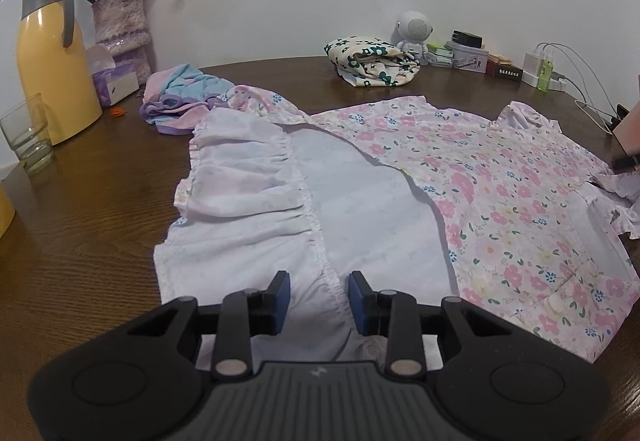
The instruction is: Fold clothes
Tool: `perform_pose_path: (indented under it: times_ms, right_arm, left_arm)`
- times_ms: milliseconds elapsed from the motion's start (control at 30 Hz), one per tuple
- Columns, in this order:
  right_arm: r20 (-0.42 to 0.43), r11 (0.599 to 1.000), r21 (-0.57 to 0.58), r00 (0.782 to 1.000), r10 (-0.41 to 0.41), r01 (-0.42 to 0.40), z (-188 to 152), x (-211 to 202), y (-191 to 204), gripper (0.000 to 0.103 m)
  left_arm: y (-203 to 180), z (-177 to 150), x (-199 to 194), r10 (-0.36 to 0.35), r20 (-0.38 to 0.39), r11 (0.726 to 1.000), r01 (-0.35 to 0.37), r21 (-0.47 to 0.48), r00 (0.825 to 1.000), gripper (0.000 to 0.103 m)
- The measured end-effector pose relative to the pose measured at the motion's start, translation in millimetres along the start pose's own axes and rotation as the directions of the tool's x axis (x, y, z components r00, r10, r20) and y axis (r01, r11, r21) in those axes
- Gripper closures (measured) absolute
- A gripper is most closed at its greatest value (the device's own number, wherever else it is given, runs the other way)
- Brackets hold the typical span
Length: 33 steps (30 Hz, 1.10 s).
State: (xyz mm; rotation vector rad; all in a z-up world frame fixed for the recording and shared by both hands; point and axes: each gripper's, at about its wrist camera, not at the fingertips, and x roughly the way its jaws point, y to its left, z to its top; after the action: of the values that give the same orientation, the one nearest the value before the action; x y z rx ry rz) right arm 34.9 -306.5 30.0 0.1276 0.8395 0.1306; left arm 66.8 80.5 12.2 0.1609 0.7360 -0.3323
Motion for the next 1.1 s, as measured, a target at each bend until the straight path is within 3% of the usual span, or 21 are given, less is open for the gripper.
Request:
perform_pose_path:
  times_ms: [33, 67, 200, 367, 533, 600, 633, 667, 733, 800, 833, 967, 1100]
  right_arm:
    - [-0.016, 1.0, -0.019, 1.0, 0.016, -0.016, -6.2, -2.2, 4.4, 0.094]
    - [-0.032, 0.999, -0.039, 0.999, 0.031, -0.032, -12.4, -4.3, 8.8, 0.097]
    - [-0.087, 0.995, -0.088, 0.995, 0.046, -0.054, -34.0, -3.2, 21.3, 0.097]
    - [-0.062, 0.994, -0.108, 0.998, 0.017, -0.023, -46.6, -9.8, 20.2, 0.098]
    - [-0.06, 0.993, -0.121, 0.998, -0.021, 0.014, -51.0, -14.7, 18.9, 0.095]
    - [-0.034, 0.997, -0.08, 0.999, -0.012, 0.009, -50.6, -20.1, 16.2, 0.09]
    - [-0.007, 0.999, -0.045, 1.0, 0.0, -0.001, -49.8, -25.3, 13.7, 0.078]
    - [0.043, 1.0, -0.006, 0.999, 0.023, -0.023, -49.0, -34.2, 11.3, 0.054]
    - [0.156, 0.997, 0.031, 0.985, 0.069, -0.074, -49.5, -56.1, 12.8, 0.031]
    - [0.204, 0.995, 0.005, 0.974, 0.094, -0.097, -52.4, -70.1, 21.0, 0.015]
    - [0.221, 0.995, -0.012, 0.97, 0.103, -0.103, -54.4, -75.6, 25.5, 0.001]
    - [0.248, 0.995, -0.065, 0.965, 0.091, -0.077, -64.7, -86.8, 41.8, 0.0]
    - [0.252, 0.998, -0.059, 0.967, 0.02, -0.006, -85.1, -82.5, 53.3, 0.0]
  left_arm:
    - [-0.1, 0.0, -0.1, 0.001, 0.0, 1.0, -0.001, -0.001, 1.0, 0.073]
    - [0.0, 0.0, -0.2, 0.003, -0.001, 1.0, -0.003, -0.003, 1.0, 0.073]
    - [-0.7, -0.7, -0.1, 0.011, 0.004, 1.0, -0.011, -0.011, 1.0, 0.072]
    - [-2.0, -0.7, 0.0, 0.021, 0.004, 1.0, -0.021, -0.02, 1.0, 0.072]
    - [-1.6, 0.0, 0.9, 0.032, 0.002, 0.999, -0.032, -0.029, 0.999, 0.06]
    - [-0.1, 1.2, -0.6, 0.026, -0.006, 0.999, -0.026, -0.041, 1.0, 0.056]
    - [0.2, 1.9, -3.3, 0.02, -0.002, 0.999, -0.02, -0.049, 1.0, 0.053]
    - [-0.1, 2.1, -9.8, 0.012, 0.021, 0.998, -0.011, -0.06, 1.0, 0.046]
    - [-2.3, 2.0, -29.0, -0.006, 0.094, 0.998, 0.012, -0.068, 0.996, 0.031]
    - [-5.6, 1.1, -51.3, -0.023, 0.176, 0.997, 0.035, -0.065, 0.984, 0.006]
    - [-8.4, -0.3, -61.9, -0.025, 0.208, 0.998, 0.038, -0.058, 0.978, 0.002]
    - [-22.9, -13.2, -94.4, -0.049, 0.273, 0.998, 0.059, -0.029, 0.961, 0.0]
    - [-42.9, -35.6, -105.7, -0.015, 0.26, 0.999, 0.027, -0.045, 0.966, 0.0]
